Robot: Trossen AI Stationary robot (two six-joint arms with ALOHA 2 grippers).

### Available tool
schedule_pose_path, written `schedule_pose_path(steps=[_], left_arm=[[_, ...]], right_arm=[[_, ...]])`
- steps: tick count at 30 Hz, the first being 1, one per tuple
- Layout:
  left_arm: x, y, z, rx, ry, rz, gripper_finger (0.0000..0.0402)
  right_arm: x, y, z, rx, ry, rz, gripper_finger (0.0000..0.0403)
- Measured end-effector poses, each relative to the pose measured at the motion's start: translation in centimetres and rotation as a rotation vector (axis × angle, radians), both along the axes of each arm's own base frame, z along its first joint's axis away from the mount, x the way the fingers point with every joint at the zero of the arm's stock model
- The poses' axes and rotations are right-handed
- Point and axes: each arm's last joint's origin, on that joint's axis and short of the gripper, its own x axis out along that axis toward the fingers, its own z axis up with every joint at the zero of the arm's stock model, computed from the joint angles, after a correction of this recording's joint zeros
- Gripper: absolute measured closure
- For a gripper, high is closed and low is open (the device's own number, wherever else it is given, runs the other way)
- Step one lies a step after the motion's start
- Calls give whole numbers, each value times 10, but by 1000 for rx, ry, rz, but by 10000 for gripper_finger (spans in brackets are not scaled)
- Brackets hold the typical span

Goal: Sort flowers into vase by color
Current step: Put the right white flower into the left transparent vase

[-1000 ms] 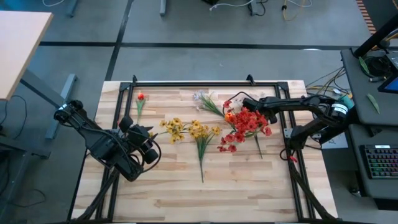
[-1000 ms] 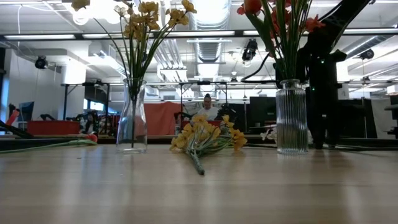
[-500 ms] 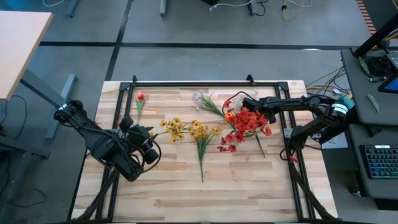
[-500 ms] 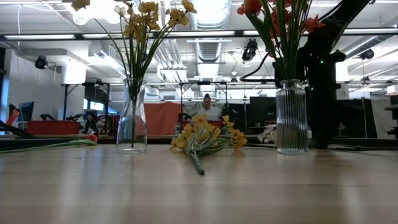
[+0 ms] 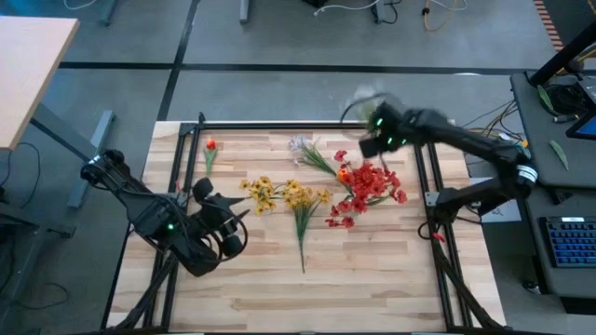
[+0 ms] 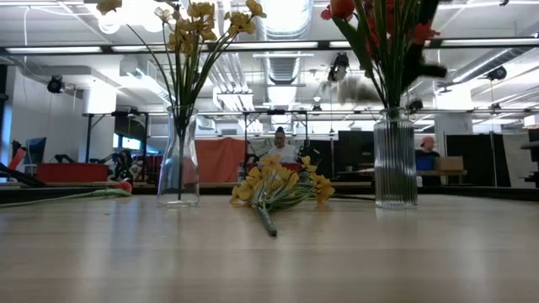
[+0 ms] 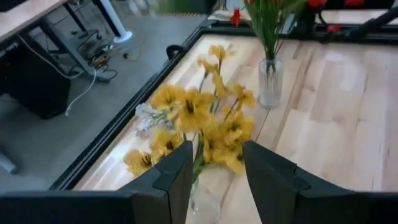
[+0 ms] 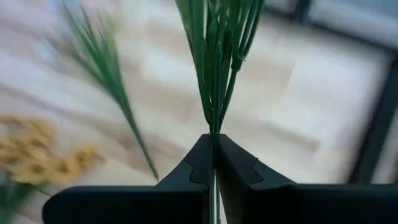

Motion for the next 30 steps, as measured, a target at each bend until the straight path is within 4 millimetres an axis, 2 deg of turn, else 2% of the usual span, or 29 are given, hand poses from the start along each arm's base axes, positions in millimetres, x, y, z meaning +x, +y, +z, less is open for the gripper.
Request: schedule_pose_path(steps=[6, 8, 11, 15, 20, 25, 30], left_arm=[[1, -1, 23, 56, -31, -60, 272], [3, -4, 31, 81, -37, -109, 272], [9, -10, 39, 101, -25, -248, 272], [17, -20, 48, 119, -41, -441, 272], [21, -25, 56, 160, -87, -533, 272], [24, -28, 62, 162, -129, -595, 272], [26, -29, 68, 158, -189, -595, 272]], right_arm=[[-13, 7, 115, -312, -202, 88, 393], [-17, 15, 144, -401, -263, 145, 393], [-18, 30, 176, -515, -341, 218, 393], [-15, 52, 204, -625, -393, 305, 394], [0, 76, 227, -724, -540, 451, 394], [21, 100, 243, -801, -677, 577, 394], [54, 133, 249, -860, -756, 745, 394]])
